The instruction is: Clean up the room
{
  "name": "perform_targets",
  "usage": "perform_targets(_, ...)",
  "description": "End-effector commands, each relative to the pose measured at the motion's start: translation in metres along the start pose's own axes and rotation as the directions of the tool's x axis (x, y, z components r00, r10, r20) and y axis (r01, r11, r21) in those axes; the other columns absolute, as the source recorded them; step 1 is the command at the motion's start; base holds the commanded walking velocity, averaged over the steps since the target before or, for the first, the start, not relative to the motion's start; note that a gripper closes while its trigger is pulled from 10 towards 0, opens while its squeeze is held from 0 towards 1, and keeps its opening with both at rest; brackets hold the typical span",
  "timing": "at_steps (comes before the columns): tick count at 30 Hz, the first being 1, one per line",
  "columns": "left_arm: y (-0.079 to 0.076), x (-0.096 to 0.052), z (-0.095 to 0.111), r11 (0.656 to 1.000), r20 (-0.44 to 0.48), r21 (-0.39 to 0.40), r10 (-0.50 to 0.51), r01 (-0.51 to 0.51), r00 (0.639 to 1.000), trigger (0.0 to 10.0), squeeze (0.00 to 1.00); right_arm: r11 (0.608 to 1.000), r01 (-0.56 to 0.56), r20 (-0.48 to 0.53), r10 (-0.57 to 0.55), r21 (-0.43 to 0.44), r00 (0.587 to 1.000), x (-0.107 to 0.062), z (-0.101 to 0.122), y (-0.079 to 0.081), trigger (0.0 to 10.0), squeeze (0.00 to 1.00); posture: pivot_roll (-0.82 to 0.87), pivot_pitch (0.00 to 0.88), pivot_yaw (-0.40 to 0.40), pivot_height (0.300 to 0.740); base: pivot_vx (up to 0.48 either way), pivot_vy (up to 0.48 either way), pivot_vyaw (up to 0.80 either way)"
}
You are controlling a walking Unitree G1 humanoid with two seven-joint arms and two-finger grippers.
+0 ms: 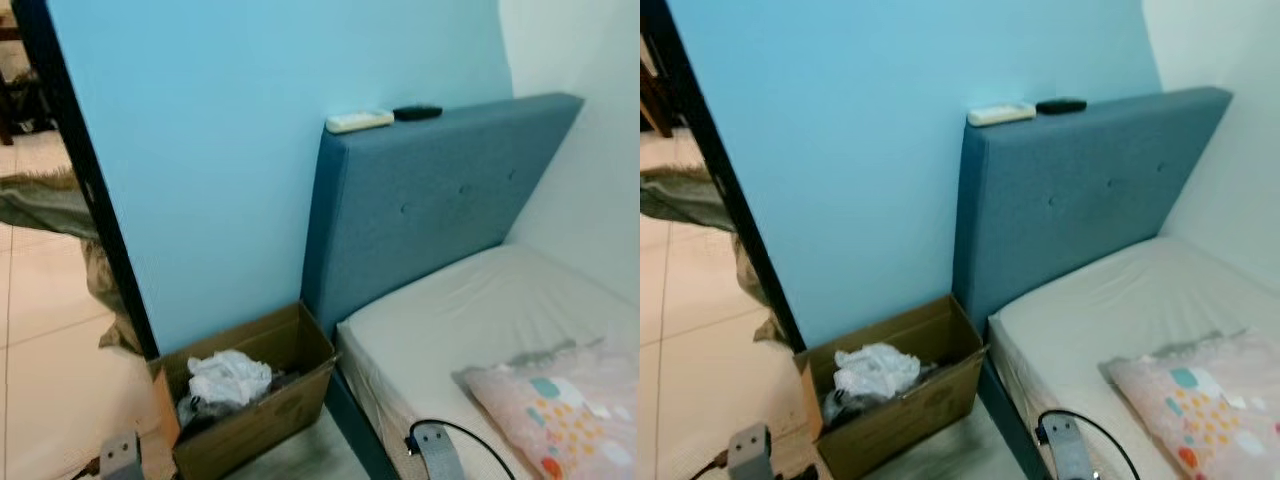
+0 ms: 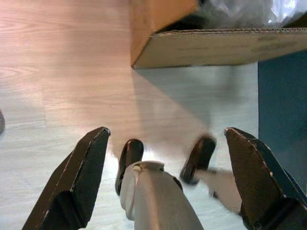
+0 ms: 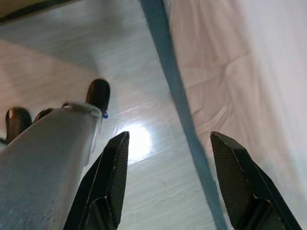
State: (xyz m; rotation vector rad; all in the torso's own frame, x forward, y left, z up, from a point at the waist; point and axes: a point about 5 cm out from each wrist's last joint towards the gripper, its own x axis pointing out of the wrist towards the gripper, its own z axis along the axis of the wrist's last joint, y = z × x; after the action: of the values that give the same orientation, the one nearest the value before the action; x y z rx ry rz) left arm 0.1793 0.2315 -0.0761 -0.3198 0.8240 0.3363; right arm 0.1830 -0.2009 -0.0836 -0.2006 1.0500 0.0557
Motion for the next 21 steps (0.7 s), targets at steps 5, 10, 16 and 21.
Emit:
perform_targets(5, -0.0039, 0.0002, -0.0003, 0.999, 0.001, 0.035, -0.027, 0.027, 1.0, 10.0, 0.0, 1.0, 0.012, 0.009, -0.012, 0.003, 1.0, 0.0002, 0.0027, -0.0003, 10.0, 0.0, 0.02, 0.006, -0.068, 0.732, 0.0, 0.0, 0.0)
perform_targets(10, -0.0078, 0.0005, -0.0007, 0.996, -0.005, 0.068, -0.056, 0.056, 0.998, 10.0, 0.0, 1.0, 0.01, 0.01, -0.01, 0.0, 1.0, 0.0004, 0.0025, 0.0021, 10.0, 0.0, 0.01, 0.016, -0.074, 0.732, 0.0, -0.384, 0.0)
perform_targets(16, -0.0071, 0.0003, -0.0014, 0.998, -0.002, 0.046, -0.05, 0.05, 0.999, 10.0, 0.0, 1.0, 0.01, 0.009, -0.01, 0.0, 1.0, 0.0003, 0.0018, 0.0019, 10.0, 0.0, 0.01, 0.021, -0.072, 0.732, 0.0, -0.32, 0.0)
perform_targets(21, -0.0067, 0.0004, -0.0005, 0.998, 0.003, 0.039, -0.048, 0.048, 0.999, 10.0, 0.0, 1.0, 0.011, 0.008, -0.011, 0.001, 1.0, 0.0003, 0.0013, 0.0018, 10.0, 0.0, 0.01, 0.02, -0.071, 0.732, 0.0, 0.0, 0.0)
